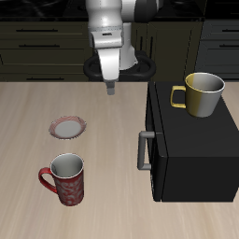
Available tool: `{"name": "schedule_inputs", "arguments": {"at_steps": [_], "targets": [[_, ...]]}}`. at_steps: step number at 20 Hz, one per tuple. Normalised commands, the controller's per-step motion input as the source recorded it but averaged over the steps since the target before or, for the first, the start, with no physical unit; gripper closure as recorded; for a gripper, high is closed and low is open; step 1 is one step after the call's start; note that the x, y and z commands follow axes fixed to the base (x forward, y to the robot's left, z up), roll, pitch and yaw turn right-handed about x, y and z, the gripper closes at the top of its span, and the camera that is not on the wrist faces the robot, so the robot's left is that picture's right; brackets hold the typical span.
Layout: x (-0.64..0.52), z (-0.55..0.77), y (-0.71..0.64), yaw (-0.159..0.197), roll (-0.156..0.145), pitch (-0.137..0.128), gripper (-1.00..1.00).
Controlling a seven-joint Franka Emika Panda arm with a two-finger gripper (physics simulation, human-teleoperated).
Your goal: Open the microwave
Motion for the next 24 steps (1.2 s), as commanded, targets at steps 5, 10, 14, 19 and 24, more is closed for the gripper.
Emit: {"name": "schedule_inputs", "arguments": {"at_steps": [5, 10, 14, 19, 24], "targets": [[0.03, 0.05, -0.16, -0.048, 0.075, 0.007, -1.00], [-0.06, 0.15, -0.19, -0.082, 0.067, -0.030, -1.00], [-0.08, 0.18, -0.33, -0.071, -0.004, -0.045, -1.00], [-0.05, 0.05, -0.16, -0.059, 0.025, 0.001, -1.00], [0.09, 0.09, -0.13, -0.111, -0.022, -0.013, -1.00]]}}
